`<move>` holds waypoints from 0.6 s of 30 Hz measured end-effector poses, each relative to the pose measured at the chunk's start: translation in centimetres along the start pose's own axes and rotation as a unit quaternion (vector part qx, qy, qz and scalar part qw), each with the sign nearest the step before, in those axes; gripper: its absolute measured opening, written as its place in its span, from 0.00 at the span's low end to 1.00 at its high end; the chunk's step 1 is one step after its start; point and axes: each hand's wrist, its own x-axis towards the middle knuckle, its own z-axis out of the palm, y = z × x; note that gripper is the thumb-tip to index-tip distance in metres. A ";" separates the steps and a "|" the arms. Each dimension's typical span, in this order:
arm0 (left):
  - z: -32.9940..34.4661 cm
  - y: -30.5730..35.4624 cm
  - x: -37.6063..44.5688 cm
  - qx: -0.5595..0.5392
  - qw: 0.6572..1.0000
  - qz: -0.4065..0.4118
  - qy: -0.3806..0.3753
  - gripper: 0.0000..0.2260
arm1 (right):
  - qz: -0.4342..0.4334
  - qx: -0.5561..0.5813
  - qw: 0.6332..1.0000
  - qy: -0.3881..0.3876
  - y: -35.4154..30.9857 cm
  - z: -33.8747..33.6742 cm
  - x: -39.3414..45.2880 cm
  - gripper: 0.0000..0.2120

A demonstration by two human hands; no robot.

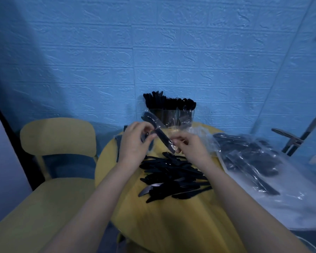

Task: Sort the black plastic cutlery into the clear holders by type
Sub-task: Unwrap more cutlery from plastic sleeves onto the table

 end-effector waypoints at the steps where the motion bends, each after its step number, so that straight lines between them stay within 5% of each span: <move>1: -0.3 0.4 0.0 0.060 0.997 0.040 -0.033 0.09 | -0.014 -0.036 0.999 -0.013 -0.1 -0.4 -0.5 0.07; 4: -0.8 1.5 0.2 0.171 0.965 0.118 -0.159 0.18 | -0.057 -0.099 0.992 -0.055 -0.9 -1.6 -2.0 0.08; 7: -0.9 2.7 -0.2 0.168 0.952 0.098 -0.236 0.14 | -0.083 -0.115 0.987 -0.069 -1.7 -2.3 -3.2 0.08; 13: -0.9 3.7 -1.8 0.049 0.970 -0.006 -0.240 0.05 | -0.098 -0.125 0.987 -0.034 -2.3 -2.0 -4.6 0.08; 18: -0.7 3.8 -2.4 0.003 0.974 -0.097 -0.207 0.04 | -0.156 -0.199 0.960 0.118 -1.8 -0.6 -5.7 0.13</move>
